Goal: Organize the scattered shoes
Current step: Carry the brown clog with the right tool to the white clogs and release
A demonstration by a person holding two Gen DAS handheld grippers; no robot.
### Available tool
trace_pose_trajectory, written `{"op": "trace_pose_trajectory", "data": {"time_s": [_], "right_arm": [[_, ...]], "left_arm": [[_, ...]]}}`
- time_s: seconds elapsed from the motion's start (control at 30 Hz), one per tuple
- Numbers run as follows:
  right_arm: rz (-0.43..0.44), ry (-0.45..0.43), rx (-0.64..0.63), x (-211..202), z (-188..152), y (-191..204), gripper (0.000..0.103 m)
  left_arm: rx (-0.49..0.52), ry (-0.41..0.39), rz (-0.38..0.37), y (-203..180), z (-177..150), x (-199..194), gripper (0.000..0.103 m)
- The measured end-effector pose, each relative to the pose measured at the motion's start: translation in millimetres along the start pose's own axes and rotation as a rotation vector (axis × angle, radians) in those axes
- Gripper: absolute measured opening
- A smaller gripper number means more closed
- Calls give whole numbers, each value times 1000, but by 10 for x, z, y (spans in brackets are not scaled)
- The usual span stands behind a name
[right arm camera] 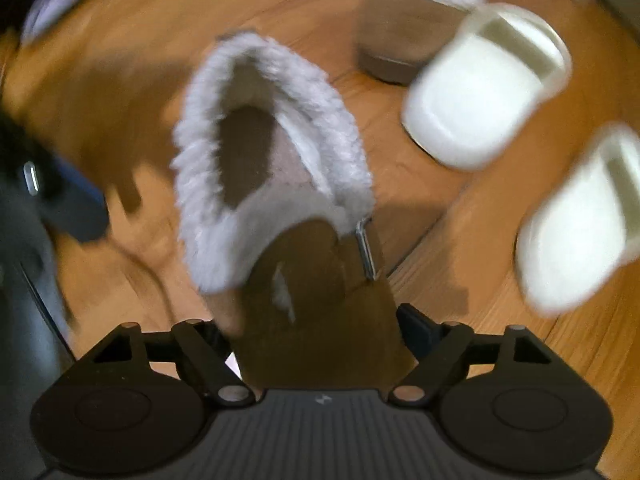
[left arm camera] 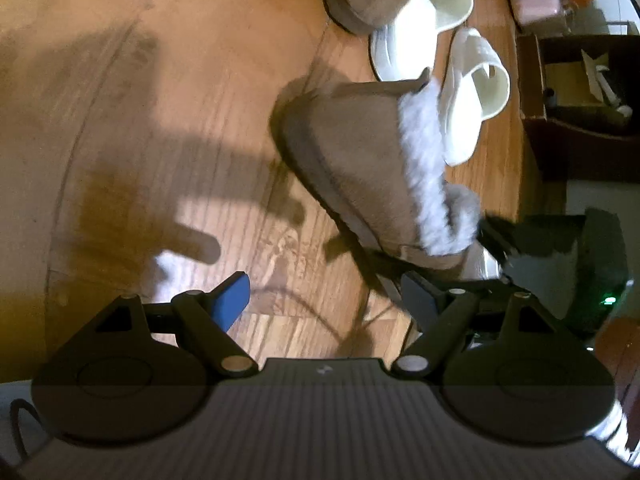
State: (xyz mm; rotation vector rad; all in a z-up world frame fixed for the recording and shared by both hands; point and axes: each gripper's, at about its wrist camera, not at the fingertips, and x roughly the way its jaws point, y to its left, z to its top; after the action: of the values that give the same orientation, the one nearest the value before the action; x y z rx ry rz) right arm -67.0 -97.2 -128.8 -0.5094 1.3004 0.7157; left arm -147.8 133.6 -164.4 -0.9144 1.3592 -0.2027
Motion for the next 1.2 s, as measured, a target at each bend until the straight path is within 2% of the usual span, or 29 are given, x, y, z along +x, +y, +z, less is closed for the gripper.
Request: {"op": "trace_pose_trajectory", "data": {"time_s": [0.1, 0.13, 0.23, 0.33, 0.37, 0.4, 0.47, 0.53, 0.6, 0.67, 0.77, 0.87, 0.93, 0.97, 1.0, 1.07, 1.2], "right_arm": [[42, -34, 230, -129, -113, -70, 79], [73, -59, 348, -180, -213, -123, 78], [109, -122, 593, -298, -527, -203, 76], [-42, -255, 686, -553, -827, -92, 75], [-66, -272, 694, -578, -846, -83, 76], [-148, -322, 711, -657, -920, -22, 79], [-294, -363, 646, -710, -981, 128, 100], [-400, -369, 547, -737, -1005, 269, 101], [-383, -347, 509, -733, -1019, 293, 101], [-354, -340, 519, -724, -1021, 246, 101], [-300, -286, 524, -552, -1040, 141, 101], [-334, -276, 457, -437, -1007, 187, 101], [-326, -256, 399, -322, -959, 209, 101], [-320, -254, 390, -272, -943, 207, 93], [-307, -265, 377, -217, -943, 190, 79], [-280, -288, 388, -176, -944, 155, 60], [-292, -295, 523, -392, -1074, 166, 60]], "left_arm": [[5, 0, 7, 2, -1, 0, 82], [6, 2, 2, -2, -1, 1, 82], [21, 5, -7, -33, -2, -2, 82], [31, 8, -2, -59, -15, 10, 83], [32, 10, -1, -61, -18, 14, 83], [33, 12, 1, -64, -20, 19, 83], [37, 14, 12, -78, -20, 38, 83], [41, 17, 20, -86, -20, 50, 82], [41, 18, 19, -84, -19, 48, 83], [42, 12, 20, -84, -19, 43, 82], [44, 12, 34, -85, -20, 65, 83], [52, 19, 47, -96, -27, 100, 83], [62, 24, 56, -119, -31, 127, 83], [68, 26, 59, -132, -34, 138, 83], [77, 29, 62, -150, -38, 151, 83], [86, 32, 62, -163, -46, 155, 83], [103, 39, 61, -195, -64, 167, 83]]}}
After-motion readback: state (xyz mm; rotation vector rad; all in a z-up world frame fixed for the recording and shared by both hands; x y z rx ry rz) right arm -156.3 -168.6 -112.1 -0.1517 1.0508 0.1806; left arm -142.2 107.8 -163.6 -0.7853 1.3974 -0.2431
